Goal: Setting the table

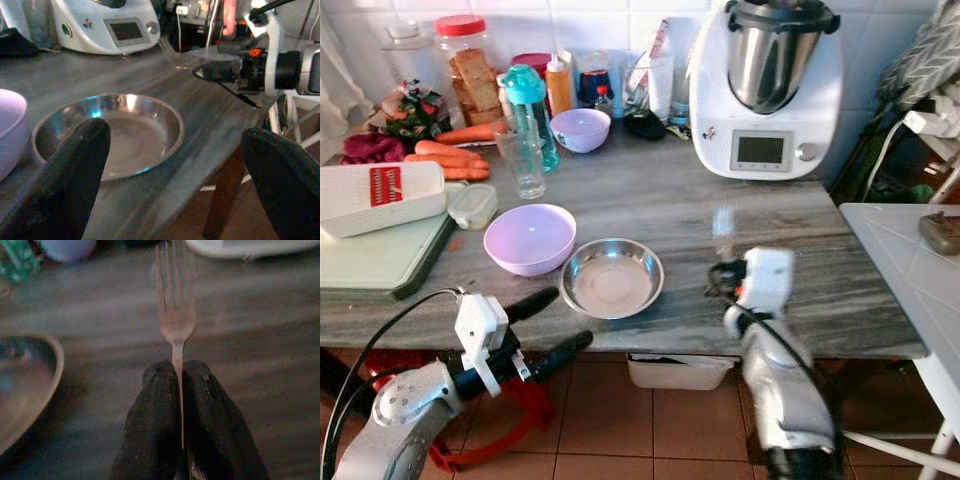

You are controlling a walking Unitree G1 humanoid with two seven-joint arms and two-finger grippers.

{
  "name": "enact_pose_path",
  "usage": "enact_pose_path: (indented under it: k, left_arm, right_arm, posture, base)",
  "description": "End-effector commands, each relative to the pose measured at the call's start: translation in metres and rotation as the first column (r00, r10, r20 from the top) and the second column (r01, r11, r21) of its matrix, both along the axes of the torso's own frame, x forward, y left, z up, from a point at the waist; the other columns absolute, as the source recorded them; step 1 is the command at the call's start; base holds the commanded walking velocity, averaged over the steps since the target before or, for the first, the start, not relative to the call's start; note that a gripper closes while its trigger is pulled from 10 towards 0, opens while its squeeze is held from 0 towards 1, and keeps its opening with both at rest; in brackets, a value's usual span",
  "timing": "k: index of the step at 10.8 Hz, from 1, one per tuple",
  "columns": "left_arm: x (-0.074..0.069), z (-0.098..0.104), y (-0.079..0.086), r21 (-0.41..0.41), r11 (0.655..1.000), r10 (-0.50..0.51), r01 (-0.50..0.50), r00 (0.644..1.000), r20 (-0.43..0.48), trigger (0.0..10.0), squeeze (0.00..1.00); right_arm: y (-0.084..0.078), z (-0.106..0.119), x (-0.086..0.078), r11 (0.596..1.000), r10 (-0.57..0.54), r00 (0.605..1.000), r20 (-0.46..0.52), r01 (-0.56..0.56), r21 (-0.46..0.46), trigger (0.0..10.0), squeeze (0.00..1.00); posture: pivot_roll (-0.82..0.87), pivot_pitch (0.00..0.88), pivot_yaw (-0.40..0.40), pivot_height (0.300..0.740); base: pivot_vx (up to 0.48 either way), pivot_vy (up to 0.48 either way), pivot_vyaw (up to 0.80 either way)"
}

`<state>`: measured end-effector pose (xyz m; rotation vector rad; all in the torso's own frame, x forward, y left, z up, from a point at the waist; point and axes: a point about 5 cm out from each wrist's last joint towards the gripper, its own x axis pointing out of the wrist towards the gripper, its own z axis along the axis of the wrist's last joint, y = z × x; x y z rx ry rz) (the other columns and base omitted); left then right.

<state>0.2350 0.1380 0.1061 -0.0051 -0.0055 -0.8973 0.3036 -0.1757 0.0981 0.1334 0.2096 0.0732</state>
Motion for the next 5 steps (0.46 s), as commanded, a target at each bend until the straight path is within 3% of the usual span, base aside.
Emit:
enact_pose_path:
  k: [1,5]
  left_arm:
    - [-0.001,0.004,0.001,0.018,1.0,-0.006,0.006,1.0,0.017,10.0,0.0]
    - [-0.006,0.001,0.002,0.032,0.999,-0.019,0.02,1.0,-0.003,10.0,0.0]
  right_arm:
    - [0.005,0.001,0.006,1.0,0.017,1.0,-0.011,-0.017,0.016,10.0,0.0]
    - [0.025,-0.007,0.02,0.995,0.092,0.994,-0.062,-0.089,0.05,10.0,0.0]
  posture:
    - [0.03,0.01,-0.01,0.74]
    - [0.04,0.016,-0.003,0.74]
  base:
    - [0.0,0.0,0.0]
    - [0.0,0.0,0.0]
